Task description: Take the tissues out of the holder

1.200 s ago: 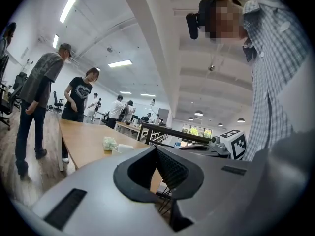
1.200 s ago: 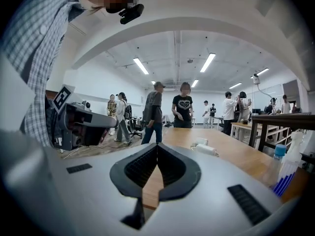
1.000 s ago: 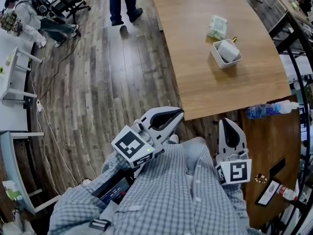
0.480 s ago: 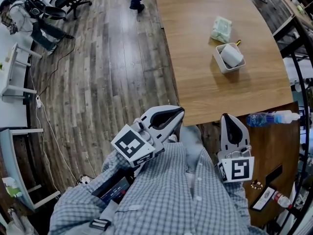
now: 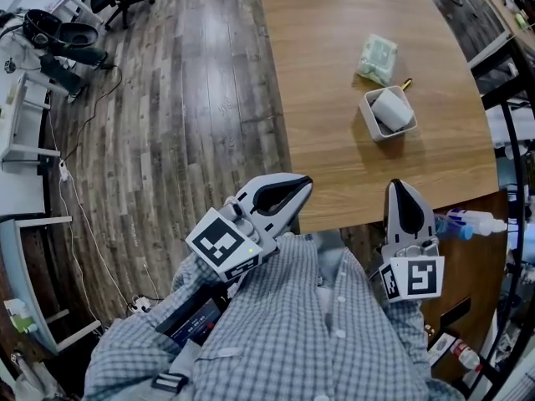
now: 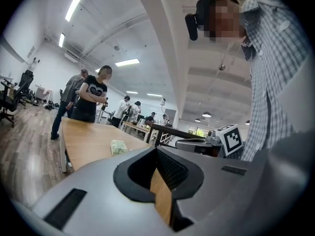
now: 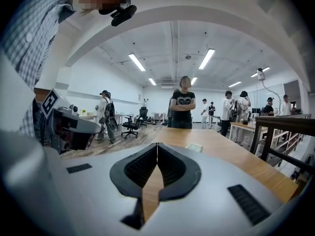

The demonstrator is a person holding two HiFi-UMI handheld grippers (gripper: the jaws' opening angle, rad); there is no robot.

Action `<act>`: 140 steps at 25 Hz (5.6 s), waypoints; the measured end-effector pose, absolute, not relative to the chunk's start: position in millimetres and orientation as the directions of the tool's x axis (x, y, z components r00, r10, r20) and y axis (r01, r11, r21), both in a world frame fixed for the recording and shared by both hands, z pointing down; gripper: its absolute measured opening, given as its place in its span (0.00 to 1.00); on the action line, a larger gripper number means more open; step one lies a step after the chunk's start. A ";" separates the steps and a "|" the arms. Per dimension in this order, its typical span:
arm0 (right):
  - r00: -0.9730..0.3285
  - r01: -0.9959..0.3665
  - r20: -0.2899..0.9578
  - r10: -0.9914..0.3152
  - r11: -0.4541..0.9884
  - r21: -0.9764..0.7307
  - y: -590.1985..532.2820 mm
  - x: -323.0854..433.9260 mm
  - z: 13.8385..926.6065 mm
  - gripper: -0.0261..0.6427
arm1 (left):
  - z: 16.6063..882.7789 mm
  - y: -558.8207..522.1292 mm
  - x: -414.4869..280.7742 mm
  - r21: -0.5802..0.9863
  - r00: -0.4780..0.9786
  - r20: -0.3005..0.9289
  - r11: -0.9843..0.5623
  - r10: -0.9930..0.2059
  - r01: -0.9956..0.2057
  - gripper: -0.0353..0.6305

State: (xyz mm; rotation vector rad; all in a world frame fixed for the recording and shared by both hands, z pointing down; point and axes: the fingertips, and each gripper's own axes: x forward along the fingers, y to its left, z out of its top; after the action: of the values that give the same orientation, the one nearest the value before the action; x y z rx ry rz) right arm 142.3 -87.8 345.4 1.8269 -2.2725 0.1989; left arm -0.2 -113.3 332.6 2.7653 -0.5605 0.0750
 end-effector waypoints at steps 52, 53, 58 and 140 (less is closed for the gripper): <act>-0.130 -0.864 0.729 -0.672 0.437 0.248 -250.6 260.2 494.2 0.49 | 389.4 -214.5 108.3 0.465 0.913 0.237 -0.787 -0.331 -0.406 0.06; -0.134 -0.865 0.732 -0.668 0.439 0.242 -251.1 260.2 496.7 0.49 | 390.9 -215.5 108.4 0.467 0.913 0.240 -0.785 -0.330 -0.407 0.06; -0.139 -0.864 0.742 -0.656 0.446 0.233 -251.6 260.0 507.3 0.49 | 395.9 -218.6 107.7 0.475 0.910 0.251 -0.777 -0.330 -0.413 0.06; -0.120 -0.942 0.348 -0.930 0.217 0.257 -157.1 201.7 342.9 0.44 | 317.0 -169.0 39.5 0.274 0.904 0.093 -0.862 -0.417 -0.426 0.06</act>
State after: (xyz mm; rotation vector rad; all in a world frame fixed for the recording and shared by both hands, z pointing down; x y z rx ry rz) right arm 201.7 -157.1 342.9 1.7284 -2.0672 0.0373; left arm 39.5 -169.0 317.0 2.7788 -0.6287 0.0442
